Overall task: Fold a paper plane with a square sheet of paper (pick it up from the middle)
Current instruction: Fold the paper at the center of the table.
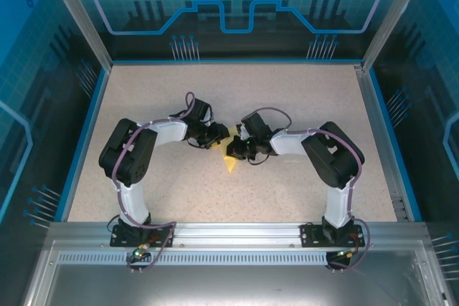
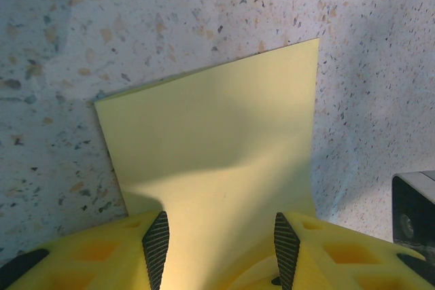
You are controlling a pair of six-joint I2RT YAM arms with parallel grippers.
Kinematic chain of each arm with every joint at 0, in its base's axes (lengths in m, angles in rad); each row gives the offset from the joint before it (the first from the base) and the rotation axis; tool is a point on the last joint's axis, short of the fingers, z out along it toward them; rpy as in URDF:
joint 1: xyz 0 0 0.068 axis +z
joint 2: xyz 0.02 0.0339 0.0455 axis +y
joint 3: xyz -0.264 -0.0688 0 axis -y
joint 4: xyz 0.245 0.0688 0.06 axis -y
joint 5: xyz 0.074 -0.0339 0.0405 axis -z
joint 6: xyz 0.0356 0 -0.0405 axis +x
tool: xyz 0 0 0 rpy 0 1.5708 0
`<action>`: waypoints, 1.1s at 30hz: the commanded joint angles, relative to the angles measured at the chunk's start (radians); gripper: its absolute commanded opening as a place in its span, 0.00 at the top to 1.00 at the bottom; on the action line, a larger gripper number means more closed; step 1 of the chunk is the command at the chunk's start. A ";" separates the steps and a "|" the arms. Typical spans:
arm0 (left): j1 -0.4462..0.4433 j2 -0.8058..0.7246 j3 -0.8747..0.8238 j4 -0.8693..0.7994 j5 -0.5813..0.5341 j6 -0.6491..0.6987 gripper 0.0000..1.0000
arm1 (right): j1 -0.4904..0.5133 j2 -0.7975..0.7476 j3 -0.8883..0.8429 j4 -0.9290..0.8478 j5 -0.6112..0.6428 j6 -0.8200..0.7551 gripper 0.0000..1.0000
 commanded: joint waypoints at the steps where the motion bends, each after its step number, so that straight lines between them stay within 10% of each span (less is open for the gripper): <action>1: 0.004 0.017 -0.005 -0.018 0.018 0.020 0.50 | 0.015 0.026 0.014 0.010 -0.005 0.010 1.00; 23: 0.004 -0.030 -0.015 -0.011 0.014 0.003 0.50 | 0.015 0.042 0.014 -0.008 0.014 0.018 1.00; 33: 0.069 -0.118 -0.083 0.035 0.019 -0.040 0.50 | 0.015 0.046 -0.001 -0.024 0.021 0.021 0.78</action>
